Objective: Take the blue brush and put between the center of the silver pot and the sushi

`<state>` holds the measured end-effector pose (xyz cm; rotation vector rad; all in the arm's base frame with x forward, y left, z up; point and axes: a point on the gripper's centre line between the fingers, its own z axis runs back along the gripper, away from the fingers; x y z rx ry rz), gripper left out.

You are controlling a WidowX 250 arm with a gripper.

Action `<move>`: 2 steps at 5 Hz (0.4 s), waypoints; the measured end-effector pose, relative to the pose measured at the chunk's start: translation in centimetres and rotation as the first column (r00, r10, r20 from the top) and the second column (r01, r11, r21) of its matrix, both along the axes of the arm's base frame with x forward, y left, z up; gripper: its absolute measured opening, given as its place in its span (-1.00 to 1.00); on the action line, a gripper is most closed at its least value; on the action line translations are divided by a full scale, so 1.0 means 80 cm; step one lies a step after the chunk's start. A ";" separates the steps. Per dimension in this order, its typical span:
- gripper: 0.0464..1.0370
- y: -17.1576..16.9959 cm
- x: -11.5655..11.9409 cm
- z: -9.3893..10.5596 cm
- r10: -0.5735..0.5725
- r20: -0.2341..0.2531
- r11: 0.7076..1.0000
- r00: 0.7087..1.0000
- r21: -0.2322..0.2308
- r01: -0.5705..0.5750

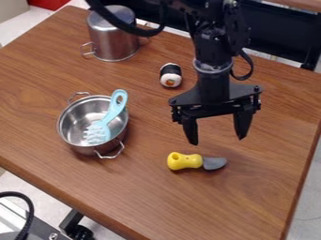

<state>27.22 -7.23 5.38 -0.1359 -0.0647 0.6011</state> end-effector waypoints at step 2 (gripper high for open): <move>0.92 0.009 0.003 -0.009 0.013 0.009 0.999 1.000 0.031 -0.013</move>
